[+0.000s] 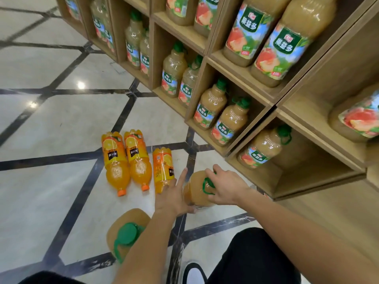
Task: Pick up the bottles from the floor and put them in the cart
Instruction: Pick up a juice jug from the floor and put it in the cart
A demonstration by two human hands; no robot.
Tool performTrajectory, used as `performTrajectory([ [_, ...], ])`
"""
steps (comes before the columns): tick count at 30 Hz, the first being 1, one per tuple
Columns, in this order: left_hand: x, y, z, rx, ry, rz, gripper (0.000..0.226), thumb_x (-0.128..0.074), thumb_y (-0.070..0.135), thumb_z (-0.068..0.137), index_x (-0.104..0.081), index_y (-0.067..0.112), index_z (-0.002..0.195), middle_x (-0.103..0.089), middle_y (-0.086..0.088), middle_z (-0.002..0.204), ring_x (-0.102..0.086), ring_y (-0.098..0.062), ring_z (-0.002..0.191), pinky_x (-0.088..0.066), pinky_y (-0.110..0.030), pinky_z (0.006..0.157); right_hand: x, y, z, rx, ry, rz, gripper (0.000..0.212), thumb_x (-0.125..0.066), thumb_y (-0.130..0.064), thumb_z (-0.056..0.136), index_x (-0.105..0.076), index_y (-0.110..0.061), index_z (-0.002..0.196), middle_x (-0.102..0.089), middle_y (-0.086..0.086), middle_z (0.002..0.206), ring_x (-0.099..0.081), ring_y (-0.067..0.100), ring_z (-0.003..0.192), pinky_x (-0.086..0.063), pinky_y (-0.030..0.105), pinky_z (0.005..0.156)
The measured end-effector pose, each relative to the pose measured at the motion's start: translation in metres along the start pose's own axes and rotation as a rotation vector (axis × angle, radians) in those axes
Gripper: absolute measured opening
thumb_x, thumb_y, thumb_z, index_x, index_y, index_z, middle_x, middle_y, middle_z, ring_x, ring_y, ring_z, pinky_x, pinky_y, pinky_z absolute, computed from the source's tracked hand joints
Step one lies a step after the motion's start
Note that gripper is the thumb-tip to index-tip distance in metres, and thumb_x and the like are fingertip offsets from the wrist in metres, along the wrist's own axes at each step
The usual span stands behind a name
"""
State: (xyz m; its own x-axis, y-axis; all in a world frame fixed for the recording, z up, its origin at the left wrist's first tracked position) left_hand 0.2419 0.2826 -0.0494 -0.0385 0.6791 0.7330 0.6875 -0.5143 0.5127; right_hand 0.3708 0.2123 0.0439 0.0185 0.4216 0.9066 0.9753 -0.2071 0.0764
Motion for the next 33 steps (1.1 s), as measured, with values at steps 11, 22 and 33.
performTrajectory([
  [11,-0.038,0.0,0.021,-0.092,0.07,-0.359,0.161,-0.098,0.054,0.044,0.03,0.062,0.141,-0.016,0.008,0.167,-0.02,-0.023,0.151,-0.035,-0.052,0.115,0.005,0.001,-0.002,0.073,0.035,0.069,0.063,-0.064,-0.054,0.073,-0.048,-0.023,0.125,-0.055,-0.001,0.09,-0.045,0.021,0.067,-0.03,0.029,0.059],
  [22,-0.012,0.03,0.024,-0.269,0.22,-0.732,0.146,-0.101,0.048,0.043,-0.008,0.047,0.156,-0.034,0.009,0.154,-0.043,-0.016,0.137,-0.048,-0.049,0.105,0.106,0.015,-0.036,0.16,0.053,0.056,0.065,-0.068,-0.051,0.074,-0.052,-0.023,0.131,-0.061,-0.001,0.108,-0.059,0.027,0.082,-0.05,0.04,0.071],
  [33,0.223,0.089,-0.073,-0.39,0.459,-0.515,0.128,-0.096,0.047,0.046,-0.017,0.055,0.146,-0.041,0.016,0.141,-0.045,-0.009,0.129,-0.049,-0.036,0.098,0.32,0.011,-0.094,0.189,0.285,0.311,0.065,-0.08,-0.037,0.066,-0.062,-0.021,0.127,-0.069,0.004,0.11,-0.064,0.024,0.093,-0.051,0.04,0.079],
])
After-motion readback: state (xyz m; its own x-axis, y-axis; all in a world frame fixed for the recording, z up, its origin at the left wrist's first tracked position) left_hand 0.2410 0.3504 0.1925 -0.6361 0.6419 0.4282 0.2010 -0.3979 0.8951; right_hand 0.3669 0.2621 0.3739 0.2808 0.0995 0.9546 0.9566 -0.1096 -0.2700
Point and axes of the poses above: each hand's wrist, its own z-axis towards the middle knuckle, its own x-axis out of the back of the hand, y = z × x, the point moved 7 cm from there along z, towards the middle knuckle
